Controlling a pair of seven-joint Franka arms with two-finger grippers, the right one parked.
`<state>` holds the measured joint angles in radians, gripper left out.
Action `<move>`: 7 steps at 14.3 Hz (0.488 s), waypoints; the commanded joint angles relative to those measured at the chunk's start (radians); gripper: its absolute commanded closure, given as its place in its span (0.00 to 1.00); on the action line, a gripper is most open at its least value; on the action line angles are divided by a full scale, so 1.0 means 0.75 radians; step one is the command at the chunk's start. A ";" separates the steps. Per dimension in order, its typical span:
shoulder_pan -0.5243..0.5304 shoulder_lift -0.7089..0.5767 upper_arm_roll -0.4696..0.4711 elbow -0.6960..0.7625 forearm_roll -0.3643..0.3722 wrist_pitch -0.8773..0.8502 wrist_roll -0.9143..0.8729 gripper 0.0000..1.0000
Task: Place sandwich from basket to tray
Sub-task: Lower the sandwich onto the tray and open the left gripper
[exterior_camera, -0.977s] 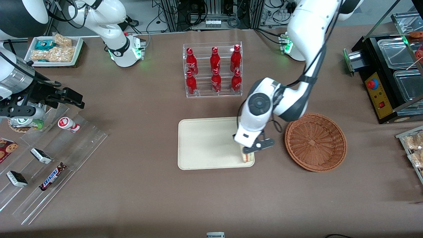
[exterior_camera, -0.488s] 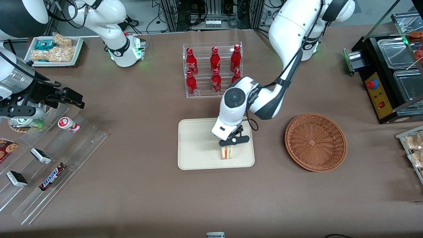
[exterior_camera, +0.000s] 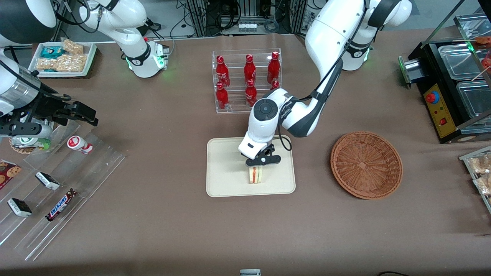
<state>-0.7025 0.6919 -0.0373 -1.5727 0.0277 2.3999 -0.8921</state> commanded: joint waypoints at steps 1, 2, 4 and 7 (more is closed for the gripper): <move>-0.021 0.037 0.015 0.037 -0.020 0.070 -0.001 0.93; -0.021 0.037 0.015 0.031 -0.027 0.075 0.007 0.93; -0.021 0.045 0.007 0.029 -0.029 0.075 0.007 0.72; -0.016 0.020 -0.001 0.039 -0.029 0.058 -0.013 0.00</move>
<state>-0.7040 0.7112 -0.0444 -1.5643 0.0197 2.4484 -0.8930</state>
